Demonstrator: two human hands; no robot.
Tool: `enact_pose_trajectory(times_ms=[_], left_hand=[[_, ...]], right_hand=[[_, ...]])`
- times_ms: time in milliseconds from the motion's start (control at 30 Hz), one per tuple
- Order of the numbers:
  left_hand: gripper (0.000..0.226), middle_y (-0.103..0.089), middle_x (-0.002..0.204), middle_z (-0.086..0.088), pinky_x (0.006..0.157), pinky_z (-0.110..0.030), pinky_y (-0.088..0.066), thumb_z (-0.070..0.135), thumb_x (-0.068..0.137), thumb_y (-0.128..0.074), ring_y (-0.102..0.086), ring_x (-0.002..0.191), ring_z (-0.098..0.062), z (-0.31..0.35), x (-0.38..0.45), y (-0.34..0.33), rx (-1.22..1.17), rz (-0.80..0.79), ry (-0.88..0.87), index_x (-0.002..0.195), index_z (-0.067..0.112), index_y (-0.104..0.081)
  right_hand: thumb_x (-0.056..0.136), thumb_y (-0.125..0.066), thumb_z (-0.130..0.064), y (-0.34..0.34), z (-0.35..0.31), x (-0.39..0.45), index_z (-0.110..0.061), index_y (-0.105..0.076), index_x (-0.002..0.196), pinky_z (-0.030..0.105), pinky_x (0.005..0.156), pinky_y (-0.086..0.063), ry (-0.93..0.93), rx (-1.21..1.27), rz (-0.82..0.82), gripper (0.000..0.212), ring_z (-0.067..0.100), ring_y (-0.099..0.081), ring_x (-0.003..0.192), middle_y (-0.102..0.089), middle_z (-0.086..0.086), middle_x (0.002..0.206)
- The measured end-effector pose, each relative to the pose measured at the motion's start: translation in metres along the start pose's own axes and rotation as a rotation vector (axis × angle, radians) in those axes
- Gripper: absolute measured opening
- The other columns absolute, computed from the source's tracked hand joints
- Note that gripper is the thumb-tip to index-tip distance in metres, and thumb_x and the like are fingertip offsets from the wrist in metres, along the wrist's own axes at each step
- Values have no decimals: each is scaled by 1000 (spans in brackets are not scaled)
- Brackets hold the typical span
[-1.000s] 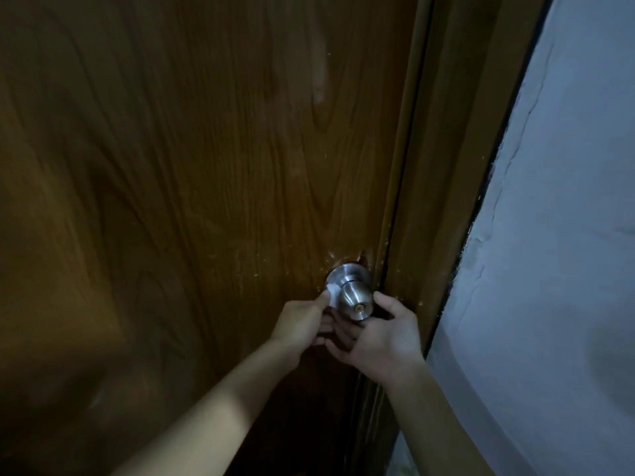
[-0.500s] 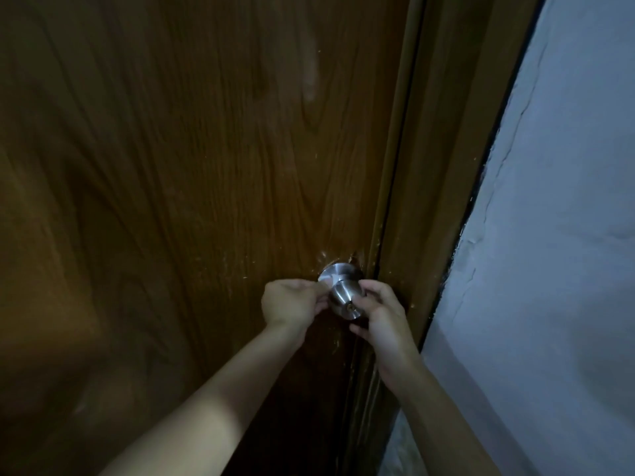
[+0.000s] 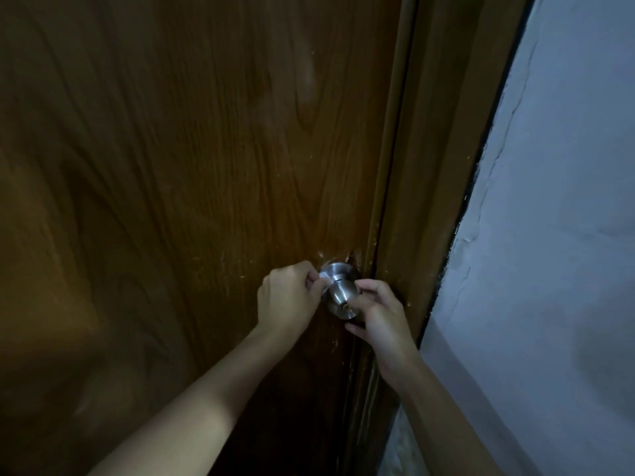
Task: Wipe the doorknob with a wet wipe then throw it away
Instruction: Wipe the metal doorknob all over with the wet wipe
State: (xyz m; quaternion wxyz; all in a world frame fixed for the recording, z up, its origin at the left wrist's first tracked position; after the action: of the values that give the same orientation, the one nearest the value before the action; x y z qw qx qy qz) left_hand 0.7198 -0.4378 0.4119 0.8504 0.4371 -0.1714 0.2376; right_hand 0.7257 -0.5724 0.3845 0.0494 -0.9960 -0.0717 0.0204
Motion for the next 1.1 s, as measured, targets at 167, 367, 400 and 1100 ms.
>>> enact_pose_trajectory(times_ms=[167,367,400,1100], left_hand=[[17,-66,83,-1,60,-25,-43,30,87,-59,-61,74,-15,28,16,-3,148,-58,-221,87,14,-62],[18,-65,85,-3,64,-28,-47,31,90,-54,-62,77,-18,31,23,-5,204,-95,-300,90,13,-59],[18,-65,83,-3,63,-29,-49,31,90,-54,-62,73,-17,25,20,-4,183,-73,-279,89,14,-59],[21,-66,95,-8,65,-32,-46,27,94,-44,-64,85,-24,47,31,-18,415,-189,-497,101,11,-57]], right_hand=[[83,-60,-14,0,3,1,-27,-58,105,35,81,-51,28,-29,11,26,18,-60,99,-60,3,113],[82,-65,-23,2,6,4,-37,-60,95,42,88,-52,59,-75,26,20,16,-60,100,-61,-3,112],[80,-66,-26,2,6,4,-38,-60,93,43,89,-52,67,-89,29,19,17,-60,101,-61,-3,111],[82,-62,-11,4,11,8,-23,-59,105,42,90,-53,47,32,-54,26,22,-59,105,-58,8,118]])
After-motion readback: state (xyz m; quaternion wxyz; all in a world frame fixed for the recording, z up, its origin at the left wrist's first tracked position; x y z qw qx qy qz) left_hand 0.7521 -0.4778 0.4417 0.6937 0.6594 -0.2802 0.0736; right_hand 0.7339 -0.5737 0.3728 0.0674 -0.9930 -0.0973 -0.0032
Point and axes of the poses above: each hand's wrist, its own x-axis towards the middle knuckle, its own y-axis out of the back of the hand, z = x × y, the point moved 3 cm from there along x, towards the middle knuckle
